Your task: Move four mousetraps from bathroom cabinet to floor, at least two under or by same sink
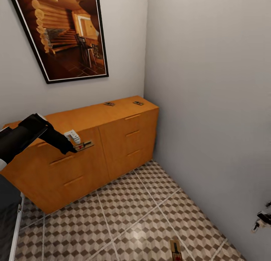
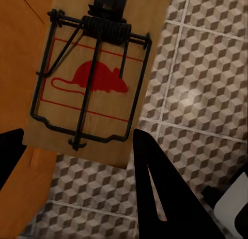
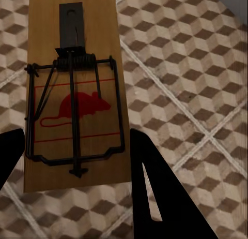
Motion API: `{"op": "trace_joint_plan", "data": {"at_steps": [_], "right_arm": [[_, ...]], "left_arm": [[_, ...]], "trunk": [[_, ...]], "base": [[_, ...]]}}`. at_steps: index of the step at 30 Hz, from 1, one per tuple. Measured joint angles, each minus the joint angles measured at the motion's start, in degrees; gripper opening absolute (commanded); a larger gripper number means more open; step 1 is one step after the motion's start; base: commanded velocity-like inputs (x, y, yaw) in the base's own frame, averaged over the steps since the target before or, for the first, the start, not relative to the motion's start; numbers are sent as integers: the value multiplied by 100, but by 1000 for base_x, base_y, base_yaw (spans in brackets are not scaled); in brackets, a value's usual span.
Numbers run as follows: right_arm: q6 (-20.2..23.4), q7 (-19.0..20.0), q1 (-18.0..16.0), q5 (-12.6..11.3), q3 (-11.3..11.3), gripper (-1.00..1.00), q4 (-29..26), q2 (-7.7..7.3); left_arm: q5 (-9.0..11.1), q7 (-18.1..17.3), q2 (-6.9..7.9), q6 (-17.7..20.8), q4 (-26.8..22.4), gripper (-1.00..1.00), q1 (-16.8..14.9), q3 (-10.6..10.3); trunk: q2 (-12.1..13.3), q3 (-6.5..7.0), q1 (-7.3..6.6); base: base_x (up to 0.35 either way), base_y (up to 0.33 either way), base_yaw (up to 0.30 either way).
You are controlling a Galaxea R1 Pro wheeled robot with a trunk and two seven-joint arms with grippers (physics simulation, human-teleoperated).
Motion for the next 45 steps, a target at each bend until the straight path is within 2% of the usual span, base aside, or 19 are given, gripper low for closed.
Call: {"op": "trace_joint_plan", "data": {"at_steps": [2, 4, 6, 8, 11, 13, 16, 19, 20, 21, 25, 28, 33, 36, 37, 38, 43, 44, 45], "right_arm": [[0, 0, 0, 0, 0, -100, 0, -1], [1, 0, 0, 0, 0, -100, 0, 3], [1, 1, 0, 0, -1, -100, 0, 5], [1, 0, 0, -1, -1, -100, 0, 6], [0, 0, 0, -1, -1, -100, 0, 2], [1, 1, 0, -1, -6, -100, 0, -1], [0, 1, 0, -1, -9, -100, 0, -2], [0, 1, 0, 5, -9, -100, 1, -4], [0, 1, 0, 3, -13, -100, 0, -17], [0, 3, 0, 6, -10, -100, 0, -22], [0, 14, 0, 7, -9, -100, 0, -34], [0, 17, 0, 8, -9, -100, 0, -36], [0, 19, 0, 14, -8, -100, -6, -43], [0, 19, 0, 15, -9, -100, -12, -48], [0, 19, 0, 16, -8, -100, -14, -50], [-2, 19, 0, 16, -7, -100, -15, -49], [-9, 20, 0, 22, -10, -100, -25, -68], [-9, 19, 0, 22, -12, -100, -25, -82], [-8, 20, 0, 24, -10, -100, -27, -91]], "left_arm": [[2, -6, -6, 0, 47, -100, 2, -117], [18, -11, -39, -8, 185, -100, 9, -497], [32, -11, -165, -20, 372, -100, 25, -822], [35, 57, -410, -49, 701, -100, 169, -1016], [44, 701, -1016, -444, 1360, -100, 643, -1118], [73, 1672, -1655, -1065, 2172, -100, 1096, -1138], [97, 2608, -2498, -1831, 3499, -100, 1488, -1155], [86, 3414, -3289, -2999, 4955, -100, 1858, -1185], [89, 3948, -3601, -3752, 5606, -100, 2063, -1170], [80, 4186, -3689, -4034, 5793, -100, 2246, -1205], [79, 4682, -3788, -4529, 6052, -100, 2812, -1190], [82, 4868, -3736, -4863, 6103, -100, 3216, -1184], [168, 5225, -3366, -5545, 6128, -100, 3808, -1145], [659, 5293, -3118, -5630, 6128, -100, 3979, -1087], [1001, 5312, -3019, -5657, 6127, -100, 4030, -1078], [1471, 5321, -2910, -5695, 6128, -100, 4065, -1075], [4118, 5344, -2310, -6002, 6139, -100, 4148, -1065], [4516, 5366, -2226, -6030, 6141, -100, 4158, -1066], [4689, 5387, -2187, -6044, 6141, -100, 4165, -1069]], "trunk": [[0, 0, 0], [0, 0, -1], [0, 0, -1], [0, -1, 0], [1, -1, 0], [1, -1, 0], [0, -2, 0], [0, -1, 0], [0, -1, -1], [0, -2, -1], [0, -2, -1], [0, -2, -1], [-1, -1, -1], [-1, -1, -1], [-1, -1, -1], [-1, -1, -1], [-1, -1, -1], [-1, -1, -1], [-1, -1, -1]], "base": [[-32, -30, 0], [-11, -11, 0], [-5, -4, 0], [-2, -2, 0], [0, 0, 0], [0, 0, 0], [0, 0, 0], [0, 0, 0], [0, 0, 0], [0, 0, 0], [0, 0, 0], [0, 0, 0], [0, 0, 0], [0, 0, 0], [0, 0, 0], [0, 0, 0], [0, 0, 0], [0, 0, 0], [0, 0, 0]]}}
